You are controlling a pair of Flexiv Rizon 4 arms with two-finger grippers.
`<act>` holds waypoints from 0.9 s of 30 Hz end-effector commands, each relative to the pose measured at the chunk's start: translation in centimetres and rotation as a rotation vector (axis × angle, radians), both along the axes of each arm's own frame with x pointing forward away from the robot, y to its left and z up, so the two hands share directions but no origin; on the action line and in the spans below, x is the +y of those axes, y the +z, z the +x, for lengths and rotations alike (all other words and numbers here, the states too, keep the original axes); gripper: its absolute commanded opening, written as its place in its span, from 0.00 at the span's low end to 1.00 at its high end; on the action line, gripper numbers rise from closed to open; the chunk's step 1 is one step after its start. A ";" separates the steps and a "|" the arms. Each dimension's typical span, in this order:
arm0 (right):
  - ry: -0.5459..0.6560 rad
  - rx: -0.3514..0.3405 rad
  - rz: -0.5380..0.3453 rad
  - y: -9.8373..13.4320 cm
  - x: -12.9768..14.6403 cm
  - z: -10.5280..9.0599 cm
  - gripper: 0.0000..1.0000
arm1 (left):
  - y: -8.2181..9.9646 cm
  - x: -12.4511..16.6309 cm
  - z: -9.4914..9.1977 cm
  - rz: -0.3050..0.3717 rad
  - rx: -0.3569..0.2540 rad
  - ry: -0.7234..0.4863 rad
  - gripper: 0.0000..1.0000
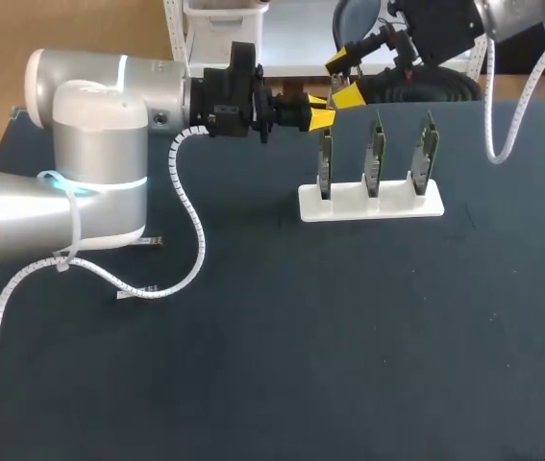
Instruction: Pick up the optical module with the left hand, and insert it into the network port with the right hand.
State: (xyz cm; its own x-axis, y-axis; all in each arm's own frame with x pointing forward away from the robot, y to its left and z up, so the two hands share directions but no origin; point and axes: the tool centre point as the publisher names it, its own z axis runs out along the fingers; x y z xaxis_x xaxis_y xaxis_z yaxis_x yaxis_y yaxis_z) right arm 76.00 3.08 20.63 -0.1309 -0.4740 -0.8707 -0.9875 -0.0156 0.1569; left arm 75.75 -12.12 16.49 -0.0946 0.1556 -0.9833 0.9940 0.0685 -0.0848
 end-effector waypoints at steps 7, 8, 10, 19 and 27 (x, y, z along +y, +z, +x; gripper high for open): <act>-0.029 0.000 0.009 -0.1 -0.3 -0.3 0.00 | -0.1 0.0 -0.2 -0.004 -0.004 0.007 0.00; -0.031 0.000 0.009 -0.1 -0.3 -0.3 0.00 | -0.1 0.0 -0.2 -0.004 -0.004 0.007 0.00; -0.032 0.001 0.009 -0.1 -0.4 -0.2 0.00 | -0.1 0.0 -0.2 -0.004 -0.004 0.007 0.00; -0.039 0.016 0.013 -0.5 -0.7 -0.4 0.00 | -0.1 0.0 -0.2 -0.004 -0.004 0.007 0.00; -0.037 0.023 0.016 -0.6 -0.8 -0.4 0.00 | -0.1 0.0 -0.2 -0.004 -0.004 0.007 0.00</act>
